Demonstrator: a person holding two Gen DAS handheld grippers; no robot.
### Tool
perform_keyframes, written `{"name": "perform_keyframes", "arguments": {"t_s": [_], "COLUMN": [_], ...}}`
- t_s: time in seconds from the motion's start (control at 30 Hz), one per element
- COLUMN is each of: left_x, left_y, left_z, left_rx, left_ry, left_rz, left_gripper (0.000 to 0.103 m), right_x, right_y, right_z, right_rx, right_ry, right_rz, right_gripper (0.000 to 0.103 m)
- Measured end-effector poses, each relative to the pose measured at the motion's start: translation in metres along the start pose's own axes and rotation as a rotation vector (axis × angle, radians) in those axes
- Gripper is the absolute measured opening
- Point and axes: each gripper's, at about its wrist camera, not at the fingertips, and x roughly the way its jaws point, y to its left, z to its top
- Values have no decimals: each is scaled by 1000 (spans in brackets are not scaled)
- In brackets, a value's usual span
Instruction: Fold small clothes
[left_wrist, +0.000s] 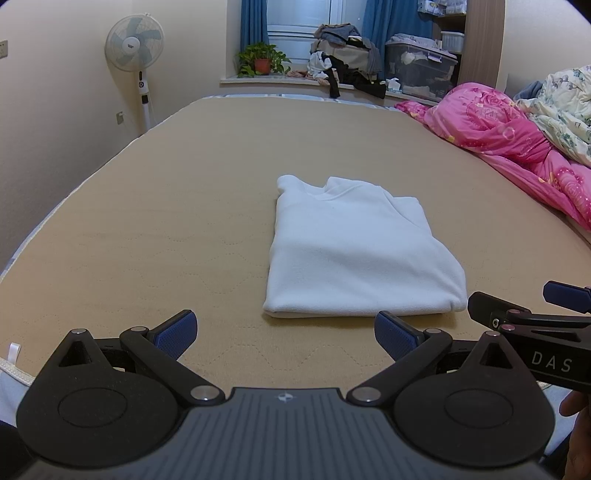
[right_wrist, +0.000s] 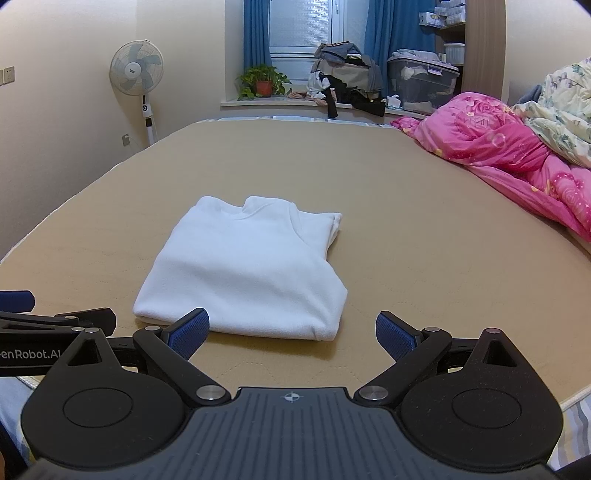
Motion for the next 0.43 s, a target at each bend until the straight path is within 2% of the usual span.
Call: {"name": "perform_keyframes", "arguments": {"t_s": [0.43], "left_x": [-1], "left_y": [0], "left_z": [1], "left_rx": [3], "left_ry": [-7], "left_rz": [0], "left_gripper": [102], "right_x": [0], "right_y": [0], "right_z": [0], "right_rx": [0], "right_ry": [0], "right_rz": [0], "right_gripper": [97]}}
